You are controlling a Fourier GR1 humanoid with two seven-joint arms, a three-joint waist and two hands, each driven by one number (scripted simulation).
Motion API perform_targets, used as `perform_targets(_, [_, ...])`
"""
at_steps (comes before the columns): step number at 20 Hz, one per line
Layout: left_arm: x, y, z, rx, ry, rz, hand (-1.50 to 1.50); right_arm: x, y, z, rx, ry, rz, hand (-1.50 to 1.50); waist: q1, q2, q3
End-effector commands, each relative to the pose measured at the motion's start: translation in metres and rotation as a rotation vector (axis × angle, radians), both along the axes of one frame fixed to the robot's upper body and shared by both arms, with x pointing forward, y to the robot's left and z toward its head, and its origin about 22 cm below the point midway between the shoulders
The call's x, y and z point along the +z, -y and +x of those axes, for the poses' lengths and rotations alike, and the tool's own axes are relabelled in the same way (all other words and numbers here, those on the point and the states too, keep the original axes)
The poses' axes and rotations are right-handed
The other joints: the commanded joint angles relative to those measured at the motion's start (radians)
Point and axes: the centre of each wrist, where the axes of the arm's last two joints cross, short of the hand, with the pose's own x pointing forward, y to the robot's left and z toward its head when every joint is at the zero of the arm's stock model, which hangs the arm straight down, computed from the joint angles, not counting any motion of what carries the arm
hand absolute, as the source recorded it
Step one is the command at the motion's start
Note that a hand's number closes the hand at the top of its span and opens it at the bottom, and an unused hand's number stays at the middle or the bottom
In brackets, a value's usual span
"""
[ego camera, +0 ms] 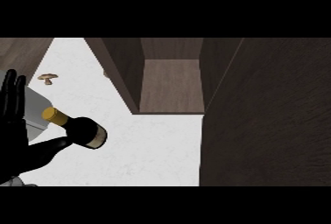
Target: Pick up the wine, place it into the cabinet and close the cabinet
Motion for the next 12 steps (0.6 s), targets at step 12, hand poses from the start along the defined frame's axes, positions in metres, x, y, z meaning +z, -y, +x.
perform_targets(12, [0.079,0.026,-0.047,0.052,-0.056,-0.213,-1.5,0.064,-0.002,-0.081,0.177,-0.119,0.045,-1.5,-0.01,-0.002,0.002])
